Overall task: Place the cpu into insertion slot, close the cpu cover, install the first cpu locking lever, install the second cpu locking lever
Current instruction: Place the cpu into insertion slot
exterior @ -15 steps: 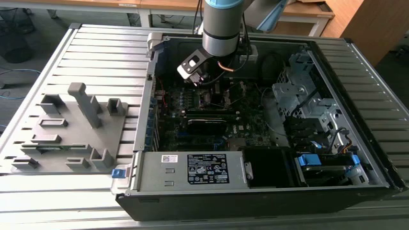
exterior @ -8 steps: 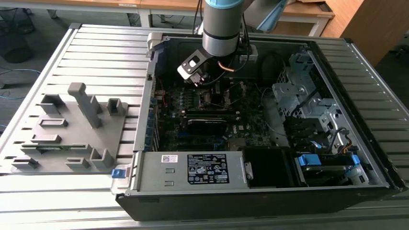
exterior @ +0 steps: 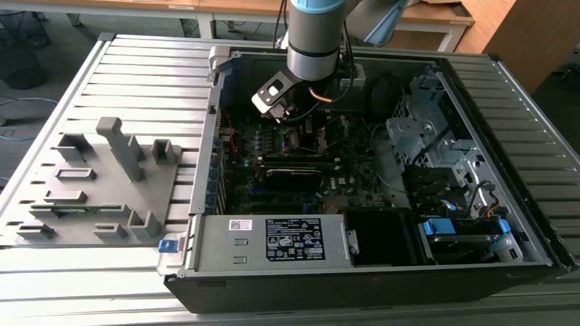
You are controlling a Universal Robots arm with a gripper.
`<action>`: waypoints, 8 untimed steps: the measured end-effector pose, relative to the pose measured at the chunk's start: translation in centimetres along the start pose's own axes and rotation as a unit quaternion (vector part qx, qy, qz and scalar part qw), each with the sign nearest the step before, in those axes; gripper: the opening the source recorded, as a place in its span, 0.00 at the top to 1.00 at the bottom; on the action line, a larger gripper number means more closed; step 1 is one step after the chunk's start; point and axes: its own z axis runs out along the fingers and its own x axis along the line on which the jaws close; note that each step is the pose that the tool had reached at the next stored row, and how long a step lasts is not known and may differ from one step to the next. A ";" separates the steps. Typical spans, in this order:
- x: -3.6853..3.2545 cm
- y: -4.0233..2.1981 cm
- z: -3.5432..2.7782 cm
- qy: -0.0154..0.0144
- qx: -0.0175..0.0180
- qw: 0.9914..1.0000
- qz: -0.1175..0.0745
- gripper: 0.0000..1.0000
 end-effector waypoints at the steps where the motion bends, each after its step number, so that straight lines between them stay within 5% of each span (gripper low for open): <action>1: 0.00 0.00 0.00 0.000 0.000 1.000 0.000 0.46; 8: 0.00 0.00 0.01 0.000 0.000 1.000 0.000 0.46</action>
